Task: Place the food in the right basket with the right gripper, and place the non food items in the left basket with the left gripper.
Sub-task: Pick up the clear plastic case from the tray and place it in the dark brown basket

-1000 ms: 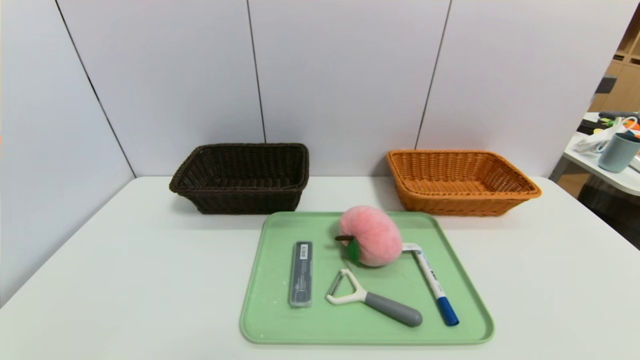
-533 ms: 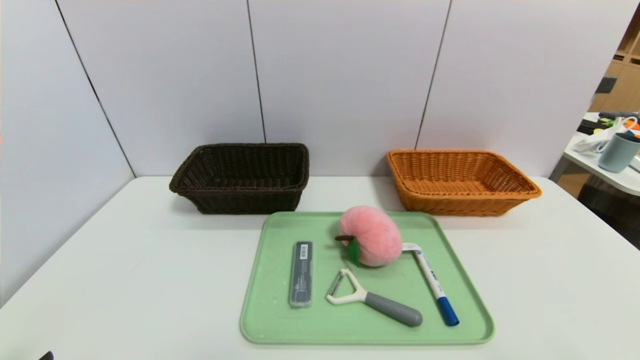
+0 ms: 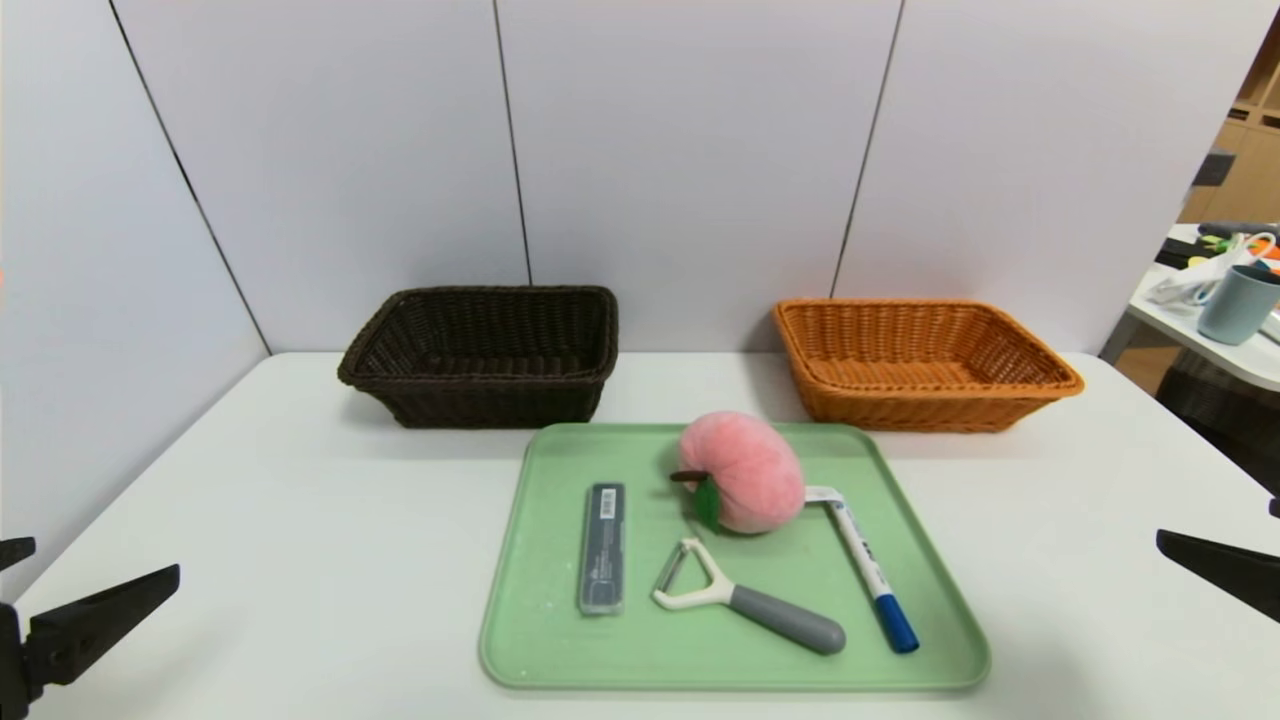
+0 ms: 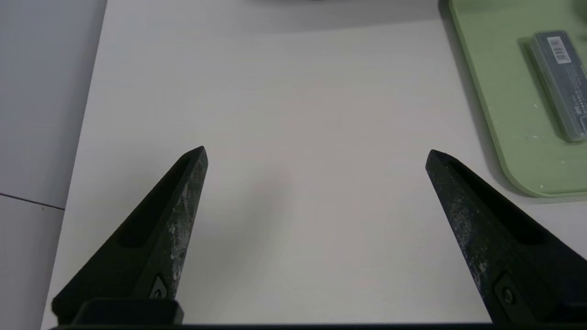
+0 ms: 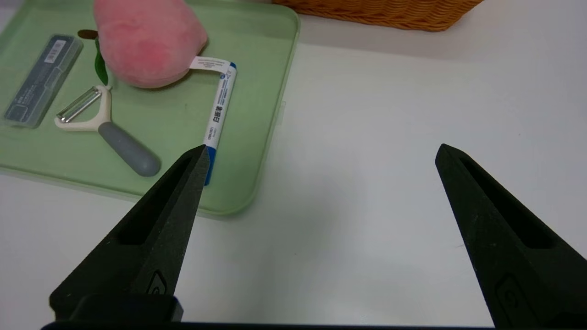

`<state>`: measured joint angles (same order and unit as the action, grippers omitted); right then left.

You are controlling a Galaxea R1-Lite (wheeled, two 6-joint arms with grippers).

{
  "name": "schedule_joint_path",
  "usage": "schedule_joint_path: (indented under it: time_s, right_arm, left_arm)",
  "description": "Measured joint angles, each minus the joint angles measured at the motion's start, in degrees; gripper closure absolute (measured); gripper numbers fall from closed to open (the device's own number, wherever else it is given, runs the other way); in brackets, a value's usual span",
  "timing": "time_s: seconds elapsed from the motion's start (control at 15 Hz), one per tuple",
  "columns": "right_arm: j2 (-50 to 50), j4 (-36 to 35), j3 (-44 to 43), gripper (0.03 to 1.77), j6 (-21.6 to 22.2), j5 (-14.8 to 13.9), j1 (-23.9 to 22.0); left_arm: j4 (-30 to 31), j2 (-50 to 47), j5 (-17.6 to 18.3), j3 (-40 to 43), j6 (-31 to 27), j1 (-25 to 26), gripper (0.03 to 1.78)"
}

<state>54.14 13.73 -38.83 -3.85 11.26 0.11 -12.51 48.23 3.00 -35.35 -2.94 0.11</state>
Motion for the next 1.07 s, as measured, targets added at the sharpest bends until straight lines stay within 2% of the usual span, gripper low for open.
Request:
schedule_joint_path:
  time_s: [0.27, 0.4, 0.6, 0.8, 1.07]
  right_arm:
    - [5.91, 9.17, -5.07, 0.10, -0.09, 0.23, 2.83]
    - [7.16, 10.02, -5.85, 0.10, -0.13, 0.20, 3.27]
    - [9.03, 10.89, -7.19, 0.10, -0.17, 0.52, 3.39]
    - [12.18, 11.13, -10.15, 0.10, -0.26, 0.50, 5.10]
    - [15.81, 11.08, -13.43, 0.10, 0.11, 0.34, 7.83]
  left_arm:
    - [-1.21, 8.77, 0.94, -3.71, 0.10, -1.40, 0.12]
    - [-1.51, 11.86, 3.06, -4.69, 0.18, -2.01, 0.12]
    - [-3.41, 14.59, 4.05, -5.52, 0.18, -4.55, 0.12]
    - [-6.45, 16.30, 4.11, -8.80, 2.12, -11.76, 0.12]
    - [-11.52, 21.11, 3.85, -17.53, 9.46, -22.69, 0.12]
